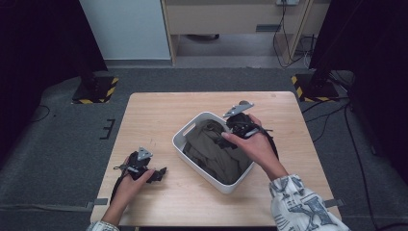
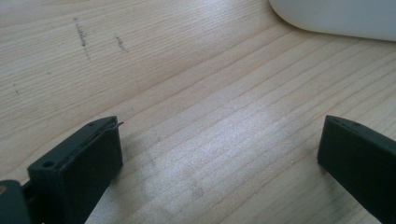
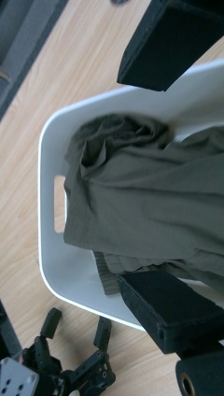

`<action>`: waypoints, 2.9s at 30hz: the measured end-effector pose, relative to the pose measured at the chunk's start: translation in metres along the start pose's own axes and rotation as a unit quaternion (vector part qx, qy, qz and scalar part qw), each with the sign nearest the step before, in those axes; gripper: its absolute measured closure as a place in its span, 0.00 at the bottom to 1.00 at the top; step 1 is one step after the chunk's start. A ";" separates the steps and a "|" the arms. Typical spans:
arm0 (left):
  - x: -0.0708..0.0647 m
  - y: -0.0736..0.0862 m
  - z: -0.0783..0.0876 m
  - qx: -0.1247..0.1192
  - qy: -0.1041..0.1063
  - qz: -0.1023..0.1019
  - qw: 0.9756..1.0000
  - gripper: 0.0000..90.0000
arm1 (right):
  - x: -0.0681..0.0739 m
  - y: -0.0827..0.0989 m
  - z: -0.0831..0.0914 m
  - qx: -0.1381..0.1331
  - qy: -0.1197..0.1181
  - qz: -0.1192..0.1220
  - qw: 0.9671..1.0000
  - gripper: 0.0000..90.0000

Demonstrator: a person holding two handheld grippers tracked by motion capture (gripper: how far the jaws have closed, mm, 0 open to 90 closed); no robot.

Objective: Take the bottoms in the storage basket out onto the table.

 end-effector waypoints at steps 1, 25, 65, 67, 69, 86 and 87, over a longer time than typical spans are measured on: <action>0.000 0.000 0.000 0.000 0.000 0.000 1.000 0.00 | 0.001 0.000 -0.004 0.002 -0.001 0.002 1.000 0.06; -0.002 -0.001 -0.001 0.000 0.005 -0.005 1.000 0.00 | 0.023 0.046 -0.090 0.072 -0.038 -0.010 0.997 0.04; -0.004 0.000 -0.001 0.001 0.009 -0.009 1.000 0.00 | 0.011 0.070 -0.110 0.131 0.033 0.081 0.988 0.73; -0.004 -0.001 -0.001 0.000 0.010 -0.010 1.000 0.00 | 0.010 0.065 -0.104 0.112 0.021 0.067 0.991 0.80; -0.004 -0.001 -0.001 0.000 0.010 -0.010 1.000 0.00 | 0.009 0.064 -0.101 0.107 0.018 0.066 0.992 0.81; -0.004 -0.001 -0.001 0.001 0.010 -0.010 1.000 0.00 | 0.010 0.033 -0.065 0.028 -0.012 0.036 0.999 0.85; -0.004 -0.001 -0.001 0.001 0.010 -0.010 1.000 0.00 | 0.010 0.032 -0.064 0.028 -0.012 0.036 0.999 0.85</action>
Point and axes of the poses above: each handheld gripper's, and its own axes: z roughly backward along the jaws, y roughly out of its underside, x roughly to its left, the point moved 9 cm from there along -z, roughly forward along the jaws, and after that the axes turned 5 degrees about z, right-handed, at the moved point
